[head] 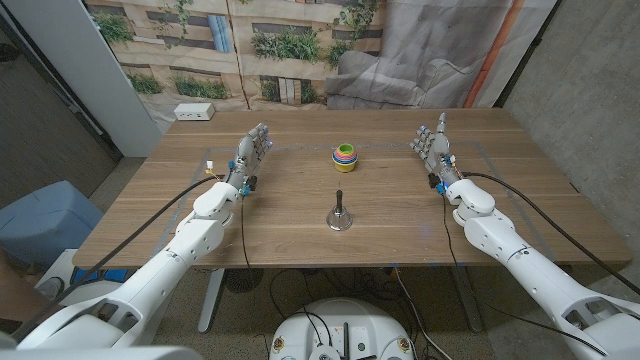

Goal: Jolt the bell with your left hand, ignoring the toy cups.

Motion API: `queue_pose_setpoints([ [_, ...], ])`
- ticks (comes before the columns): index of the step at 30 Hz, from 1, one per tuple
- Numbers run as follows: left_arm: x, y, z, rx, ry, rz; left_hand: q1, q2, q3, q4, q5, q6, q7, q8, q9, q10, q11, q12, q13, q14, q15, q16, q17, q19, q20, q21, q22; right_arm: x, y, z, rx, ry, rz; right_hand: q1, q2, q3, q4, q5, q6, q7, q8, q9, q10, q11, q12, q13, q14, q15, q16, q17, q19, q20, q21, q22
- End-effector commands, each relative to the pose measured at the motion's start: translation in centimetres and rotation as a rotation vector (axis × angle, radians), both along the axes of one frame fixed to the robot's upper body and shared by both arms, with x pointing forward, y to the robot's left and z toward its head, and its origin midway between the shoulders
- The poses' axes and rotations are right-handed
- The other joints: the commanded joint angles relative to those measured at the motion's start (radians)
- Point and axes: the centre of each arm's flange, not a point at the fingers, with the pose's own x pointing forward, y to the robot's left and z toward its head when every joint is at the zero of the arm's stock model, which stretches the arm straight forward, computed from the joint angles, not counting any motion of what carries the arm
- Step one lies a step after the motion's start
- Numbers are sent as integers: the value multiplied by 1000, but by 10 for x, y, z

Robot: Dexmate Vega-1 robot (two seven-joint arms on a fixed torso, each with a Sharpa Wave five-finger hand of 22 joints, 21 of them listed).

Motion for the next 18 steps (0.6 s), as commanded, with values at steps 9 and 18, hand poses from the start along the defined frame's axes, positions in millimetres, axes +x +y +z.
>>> queue_pose_setpoints([
  [9,-12,9,-1,75,-28,-22,13,27,-4,-33,2,10,-15,6,5,4,-25,5,3,2,-24,3,4,13,-40,5,1,0,0,0,0,0,0,-2,104,-7,-1,7,-56,-2,5,3,-8,-1,5,1,-7,-1,6,2,9,-1,4,3],
  [18,-27,7,-3,122,-40,-59,41,6,2,-78,4,22,-25,11,6,22,-41,8,3,13,-36,4,4,31,-49,6,0,0,0,0,0,0,0,-2,104,-7,-1,7,-58,-1,4,3,-8,0,5,1,-7,-2,6,2,9,-1,4,3],
])
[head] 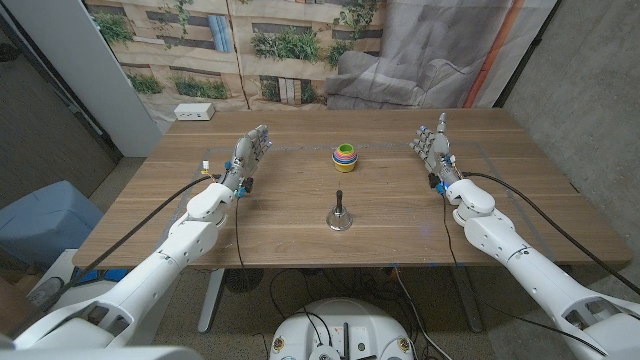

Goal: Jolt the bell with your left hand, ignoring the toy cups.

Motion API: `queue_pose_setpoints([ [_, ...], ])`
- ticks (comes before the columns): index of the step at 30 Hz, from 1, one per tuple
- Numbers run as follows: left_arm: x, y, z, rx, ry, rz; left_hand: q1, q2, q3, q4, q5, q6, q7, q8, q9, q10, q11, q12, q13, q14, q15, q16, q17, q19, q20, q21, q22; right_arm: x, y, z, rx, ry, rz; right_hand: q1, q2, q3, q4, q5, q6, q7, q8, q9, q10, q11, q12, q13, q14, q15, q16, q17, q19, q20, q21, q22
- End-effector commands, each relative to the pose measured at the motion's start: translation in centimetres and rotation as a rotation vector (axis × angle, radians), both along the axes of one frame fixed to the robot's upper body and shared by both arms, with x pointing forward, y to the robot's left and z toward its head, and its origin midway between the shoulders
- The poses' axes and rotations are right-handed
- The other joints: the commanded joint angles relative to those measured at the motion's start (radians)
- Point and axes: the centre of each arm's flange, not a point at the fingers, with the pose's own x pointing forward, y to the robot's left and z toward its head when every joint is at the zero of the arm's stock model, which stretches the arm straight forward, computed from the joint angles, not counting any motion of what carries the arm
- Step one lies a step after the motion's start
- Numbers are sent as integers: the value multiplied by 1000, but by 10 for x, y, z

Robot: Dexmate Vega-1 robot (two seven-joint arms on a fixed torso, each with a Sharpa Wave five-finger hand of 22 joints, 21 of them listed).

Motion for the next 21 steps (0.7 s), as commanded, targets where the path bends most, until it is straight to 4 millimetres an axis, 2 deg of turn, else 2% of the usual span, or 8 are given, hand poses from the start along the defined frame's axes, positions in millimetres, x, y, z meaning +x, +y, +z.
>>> queue_pose_setpoints([
  [1,-18,-2,-2,68,-17,-37,16,0,4,-14,4,10,-6,11,1,13,-9,5,3,8,-12,4,4,12,-44,6,3,0,0,0,0,0,0,-2,104,-7,-1,7,-58,-2,4,4,-9,0,5,1,-8,-3,6,2,9,-1,4,3],
  [8,-29,-8,-5,117,-21,-55,32,-18,5,-35,4,14,-12,13,1,18,-21,5,3,12,-20,4,5,16,-48,4,2,0,0,0,0,0,0,-2,104,-7,-1,7,-58,-2,4,3,-8,-1,5,1,-7,-2,6,2,9,-1,4,3],
  [12,-37,-14,-7,150,-25,-75,54,-35,7,-47,5,23,-45,17,2,23,-29,4,4,14,-31,4,5,21,-50,3,2,0,0,-1,0,0,0,-2,104,-7,-1,7,-59,-2,4,3,-9,0,5,1,-7,-2,6,2,9,-2,4,3],
  [15,-43,-17,-9,182,-24,-92,61,-40,8,-50,5,25,-49,18,2,26,-36,4,4,15,-34,3,5,22,-50,2,2,0,0,-1,-1,0,0,-2,104,-7,-1,7,-58,-2,4,4,-8,0,5,1,-7,-1,6,2,9,-2,4,3],
  [21,-55,-20,-10,241,-46,-105,99,-58,15,-53,8,35,-76,23,2,49,-58,7,4,43,-50,9,5,36,-46,2,1,0,0,-1,-1,0,0,-2,104,-7,-1,7,-56,0,5,3,-9,0,5,1,-7,-2,6,2,9,-1,4,3],
])
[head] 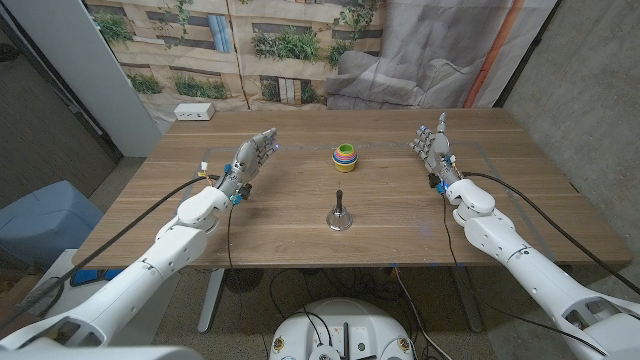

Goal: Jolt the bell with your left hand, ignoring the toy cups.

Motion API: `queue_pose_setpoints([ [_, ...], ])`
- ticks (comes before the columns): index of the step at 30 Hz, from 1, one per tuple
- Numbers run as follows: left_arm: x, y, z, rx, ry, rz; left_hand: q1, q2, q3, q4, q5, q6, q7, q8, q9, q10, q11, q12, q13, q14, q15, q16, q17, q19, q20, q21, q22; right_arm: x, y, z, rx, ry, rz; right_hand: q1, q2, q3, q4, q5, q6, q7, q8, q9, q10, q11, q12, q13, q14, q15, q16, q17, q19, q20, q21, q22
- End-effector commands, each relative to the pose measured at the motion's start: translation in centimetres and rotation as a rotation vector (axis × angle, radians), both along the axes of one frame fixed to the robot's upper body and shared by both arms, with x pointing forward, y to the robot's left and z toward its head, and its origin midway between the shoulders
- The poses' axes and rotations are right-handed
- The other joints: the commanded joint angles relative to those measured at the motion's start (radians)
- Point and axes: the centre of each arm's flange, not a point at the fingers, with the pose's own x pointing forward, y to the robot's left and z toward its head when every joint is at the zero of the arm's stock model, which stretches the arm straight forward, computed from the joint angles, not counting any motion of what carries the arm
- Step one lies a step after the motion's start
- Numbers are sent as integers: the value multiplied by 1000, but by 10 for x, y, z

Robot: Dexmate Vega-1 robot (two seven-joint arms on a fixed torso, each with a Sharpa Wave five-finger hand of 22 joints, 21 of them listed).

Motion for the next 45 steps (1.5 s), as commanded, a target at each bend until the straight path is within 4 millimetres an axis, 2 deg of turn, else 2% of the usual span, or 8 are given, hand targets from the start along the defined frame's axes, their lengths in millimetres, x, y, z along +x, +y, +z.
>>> queue_pose_setpoints([
  [1,-23,-10,-5,106,-26,-40,29,-3,9,-5,8,8,-16,8,2,7,-15,6,4,17,-51,5,5,15,-44,2,1,0,0,-1,0,1,0,-2,104,-7,-1,7,-56,0,5,4,-9,-1,4,1,-7,-2,6,2,9,-1,4,3],
  [12,-42,-17,-7,194,-46,-56,84,-22,23,-6,13,21,-24,12,3,55,-43,15,4,36,-53,4,6,33,-38,0,1,0,0,0,0,1,0,-2,104,-7,-1,7,-57,0,4,4,-8,0,5,1,-8,-1,6,2,9,-2,4,3],
  [22,-54,-28,-5,286,-63,-78,123,-32,35,-5,15,33,-27,15,3,74,-53,14,4,32,-48,-1,6,35,-26,-3,1,0,0,0,0,1,0,-2,104,-7,-1,7,-56,-1,5,4,-8,-1,5,1,-7,-2,7,2,9,-1,4,3],
  [27,-60,-29,1,341,-76,-94,143,-36,43,-5,17,32,-19,13,3,75,-56,11,5,21,-42,-4,6,32,-19,-5,1,0,0,0,0,1,0,-2,104,-7,-1,7,-58,-1,4,4,-9,-2,5,1,-6,-1,7,2,9,-1,4,3],
  [34,-67,-29,10,427,-97,-125,193,-51,59,-5,18,27,-24,9,4,67,-67,1,5,-13,-47,-9,7,10,-22,-11,1,0,0,0,0,1,0,-2,104,-7,-1,7,-58,-2,4,4,-9,-2,5,1,-7,-2,7,2,9,-2,4,3],
  [45,-82,-39,9,568,-132,-162,242,-74,72,-4,15,-5,-31,0,4,36,-66,-10,5,-58,-48,-11,8,-12,-24,-12,1,0,0,0,0,0,0,-2,104,-7,-1,7,-57,-1,4,4,-7,-1,5,1,-6,-2,7,2,9,-2,4,3],
])
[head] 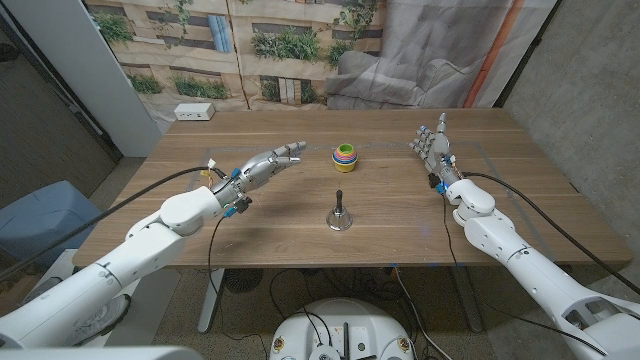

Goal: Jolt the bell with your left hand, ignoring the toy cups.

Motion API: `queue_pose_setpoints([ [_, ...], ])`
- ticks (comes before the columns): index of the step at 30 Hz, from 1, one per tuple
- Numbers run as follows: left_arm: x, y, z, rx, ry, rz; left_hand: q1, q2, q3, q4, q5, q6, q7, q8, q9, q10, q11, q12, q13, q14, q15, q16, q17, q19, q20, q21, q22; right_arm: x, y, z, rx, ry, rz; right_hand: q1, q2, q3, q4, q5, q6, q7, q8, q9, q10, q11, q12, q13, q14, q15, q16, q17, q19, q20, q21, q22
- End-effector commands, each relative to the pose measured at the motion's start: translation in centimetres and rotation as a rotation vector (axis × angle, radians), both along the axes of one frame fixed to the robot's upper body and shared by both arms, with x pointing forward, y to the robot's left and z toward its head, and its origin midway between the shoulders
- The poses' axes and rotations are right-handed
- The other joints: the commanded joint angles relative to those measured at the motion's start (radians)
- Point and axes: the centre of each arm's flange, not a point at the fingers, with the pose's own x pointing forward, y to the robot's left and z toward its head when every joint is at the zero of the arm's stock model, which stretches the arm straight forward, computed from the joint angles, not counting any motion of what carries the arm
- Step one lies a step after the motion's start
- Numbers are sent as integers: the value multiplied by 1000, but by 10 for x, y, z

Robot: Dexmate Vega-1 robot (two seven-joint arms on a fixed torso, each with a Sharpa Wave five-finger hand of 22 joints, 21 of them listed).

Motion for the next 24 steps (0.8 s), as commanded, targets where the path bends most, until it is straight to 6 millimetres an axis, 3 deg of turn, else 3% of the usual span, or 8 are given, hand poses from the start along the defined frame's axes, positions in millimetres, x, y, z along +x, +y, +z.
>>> queue_pose_setpoints([
  [1,-20,-10,4,174,-53,-42,23,-4,11,2,1,-12,-3,-1,4,-12,0,-1,6,-22,-43,-7,3,-6,-22,-2,1,0,0,0,0,0,0,-2,104,-7,-1,7,-57,0,5,4,-4,4,5,1,-6,-2,7,2,6,2,5,3],
  [10,-32,-22,-7,210,-121,-51,48,-19,16,2,-2,-14,-4,2,5,-8,-5,3,6,-38,-40,-3,3,-14,-9,1,1,0,0,0,0,0,0,-2,104,-7,-1,7,-59,-3,4,4,-5,1,5,1,-7,-3,7,2,6,2,5,3],
  [16,-36,-34,-15,237,-146,-65,65,-27,19,3,-3,-6,-2,7,5,-3,-4,5,6,-43,-33,-2,3,-39,-20,-5,2,0,0,0,0,0,0,-2,104,-7,-1,7,-56,-1,5,4,-4,2,5,1,-7,-3,7,2,6,2,5,3],
  [24,-42,-45,-25,249,-223,-15,100,-45,24,4,-4,-2,2,9,4,-3,-3,5,6,-75,-20,-4,4,-117,-9,-12,3,0,0,0,0,0,0,-2,104,-7,-1,7,-56,-2,5,4,-4,2,5,1,-8,-4,7,2,5,2,5,3],
])
